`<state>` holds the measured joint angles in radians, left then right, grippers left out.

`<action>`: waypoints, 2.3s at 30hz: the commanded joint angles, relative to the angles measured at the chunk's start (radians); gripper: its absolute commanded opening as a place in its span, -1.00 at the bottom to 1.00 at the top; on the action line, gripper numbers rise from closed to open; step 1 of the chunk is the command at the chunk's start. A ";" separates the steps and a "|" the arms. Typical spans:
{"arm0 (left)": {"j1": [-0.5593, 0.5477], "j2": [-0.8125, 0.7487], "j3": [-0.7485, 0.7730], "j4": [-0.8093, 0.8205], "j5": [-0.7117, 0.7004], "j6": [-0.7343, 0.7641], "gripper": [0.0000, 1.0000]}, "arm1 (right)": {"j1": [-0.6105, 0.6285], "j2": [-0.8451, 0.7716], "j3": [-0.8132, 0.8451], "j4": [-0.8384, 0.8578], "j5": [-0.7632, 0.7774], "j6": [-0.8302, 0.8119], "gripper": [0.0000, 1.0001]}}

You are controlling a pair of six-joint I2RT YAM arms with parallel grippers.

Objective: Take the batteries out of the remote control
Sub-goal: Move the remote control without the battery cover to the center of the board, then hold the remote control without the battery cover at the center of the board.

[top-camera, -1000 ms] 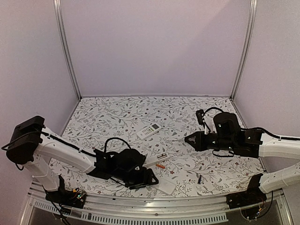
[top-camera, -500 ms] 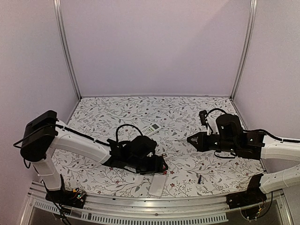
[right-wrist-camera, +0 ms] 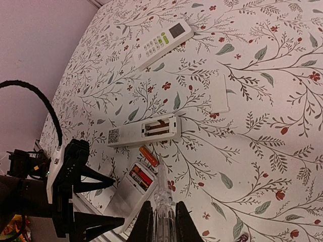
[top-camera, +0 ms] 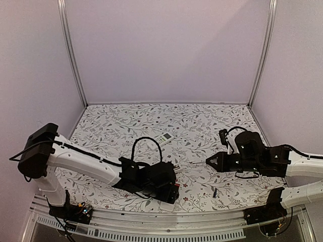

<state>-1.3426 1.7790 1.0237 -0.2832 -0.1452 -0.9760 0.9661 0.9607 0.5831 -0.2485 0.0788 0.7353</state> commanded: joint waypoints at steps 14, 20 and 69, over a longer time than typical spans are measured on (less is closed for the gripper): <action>-0.111 0.098 0.093 -0.195 -0.116 -0.062 0.53 | 0.166 0.053 0.052 -0.141 0.079 0.233 -1.00; -0.114 0.093 0.056 -0.092 -0.070 -0.018 0.40 | 0.191 0.096 0.079 -0.134 0.059 0.259 -1.00; -0.183 0.267 0.225 -0.364 -0.224 0.037 0.04 | 0.256 0.326 0.279 -0.362 0.088 0.473 -1.00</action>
<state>-1.5078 1.9915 1.2572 -0.5274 -0.3626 -0.9310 1.2121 1.3079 0.8730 -0.6056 0.1497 1.1931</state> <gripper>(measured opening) 0.562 0.092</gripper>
